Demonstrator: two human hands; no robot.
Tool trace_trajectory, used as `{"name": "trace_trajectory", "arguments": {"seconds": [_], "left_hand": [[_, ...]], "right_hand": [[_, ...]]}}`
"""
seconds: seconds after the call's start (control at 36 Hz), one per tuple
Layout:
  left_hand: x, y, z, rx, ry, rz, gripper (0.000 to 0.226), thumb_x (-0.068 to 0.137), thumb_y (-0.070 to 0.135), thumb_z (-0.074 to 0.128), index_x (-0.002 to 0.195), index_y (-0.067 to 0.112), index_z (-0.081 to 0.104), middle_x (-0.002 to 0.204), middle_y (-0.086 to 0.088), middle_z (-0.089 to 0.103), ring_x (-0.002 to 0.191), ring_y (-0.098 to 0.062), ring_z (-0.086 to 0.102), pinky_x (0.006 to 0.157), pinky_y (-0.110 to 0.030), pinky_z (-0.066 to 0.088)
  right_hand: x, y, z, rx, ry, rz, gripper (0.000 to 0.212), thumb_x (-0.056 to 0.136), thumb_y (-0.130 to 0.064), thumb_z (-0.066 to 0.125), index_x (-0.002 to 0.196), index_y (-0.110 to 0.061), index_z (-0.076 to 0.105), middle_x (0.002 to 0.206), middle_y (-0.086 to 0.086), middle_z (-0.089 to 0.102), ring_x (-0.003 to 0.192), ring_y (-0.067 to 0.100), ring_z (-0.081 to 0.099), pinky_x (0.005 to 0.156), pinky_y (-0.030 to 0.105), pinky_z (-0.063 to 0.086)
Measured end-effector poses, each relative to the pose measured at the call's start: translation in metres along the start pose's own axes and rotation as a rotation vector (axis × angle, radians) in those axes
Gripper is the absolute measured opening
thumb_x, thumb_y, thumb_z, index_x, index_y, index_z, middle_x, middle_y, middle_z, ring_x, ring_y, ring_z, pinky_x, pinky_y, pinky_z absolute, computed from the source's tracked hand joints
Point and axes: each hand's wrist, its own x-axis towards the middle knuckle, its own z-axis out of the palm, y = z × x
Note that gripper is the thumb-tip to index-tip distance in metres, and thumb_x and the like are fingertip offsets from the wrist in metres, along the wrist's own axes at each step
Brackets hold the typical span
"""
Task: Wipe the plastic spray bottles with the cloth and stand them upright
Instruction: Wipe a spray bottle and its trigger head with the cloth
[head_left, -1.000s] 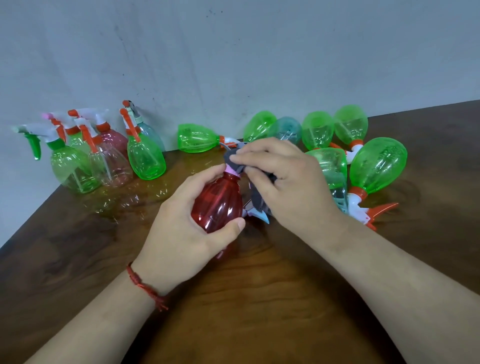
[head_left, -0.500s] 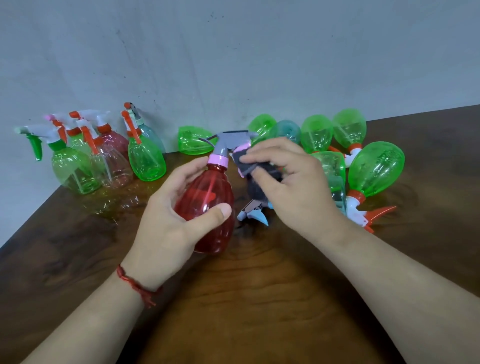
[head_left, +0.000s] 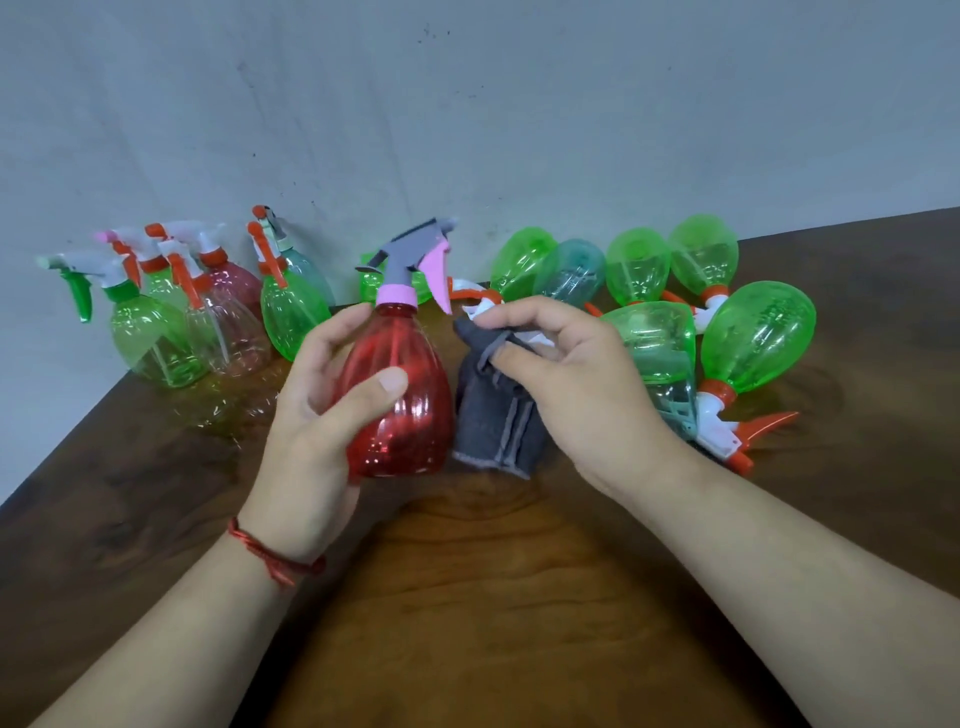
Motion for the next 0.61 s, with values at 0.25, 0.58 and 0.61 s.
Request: {"name": "trace_trajectory", "arguments": {"seconds": [0.25, 0.58, 0.61], "left_hand": [[-0.0025, -0.0002, 0.008, 0.237, 0.019, 0.091, 0.086, 0.076, 0.069, 0.082, 0.143, 0.021, 0.058, 0.136, -0.003, 0.067, 0.128, -0.03, 0.065, 0.109, -0.063, 0.052], [-0.0056, -0.001, 0.0086, 0.155, -0.005, -0.091, 0.075, 0.083, 0.06, 0.075, 0.151, 0.042, 0.048, 0.134, 0.018, 0.067, 0.126, -0.01, 0.068, 0.099, -0.036, 0.059], [-0.0062, 0.0, 0.01, 0.233, -0.026, -0.071, 0.084, 0.074, 0.064, 0.081, 0.148, 0.041, 0.048, 0.135, 0.019, 0.066, 0.125, -0.006, 0.067, 0.099, -0.033, 0.058]], "right_hand": [[-0.0074, 0.0039, 0.0061, 0.225, -0.024, 0.134, 0.033, 0.094, 0.011, 0.067, 0.107, -0.017, 0.079, 0.106, 0.005, 0.08, 0.094, 0.014, 0.074, 0.083, 0.026, 0.058], [-0.0091, -0.0005, 0.0064, 0.162, 0.01, 0.101, 0.026, 0.093, 0.006, 0.073, 0.106, -0.015, 0.08, 0.105, 0.005, 0.081, 0.1, 0.023, 0.077, 0.088, 0.038, 0.063], [-0.0091, -0.0019, 0.0058, 0.172, 0.018, 0.094, 0.026, 0.093, 0.007, 0.072, 0.107, -0.013, 0.08, 0.104, 0.006, 0.081, 0.099, 0.022, 0.078, 0.087, 0.036, 0.063]]}}
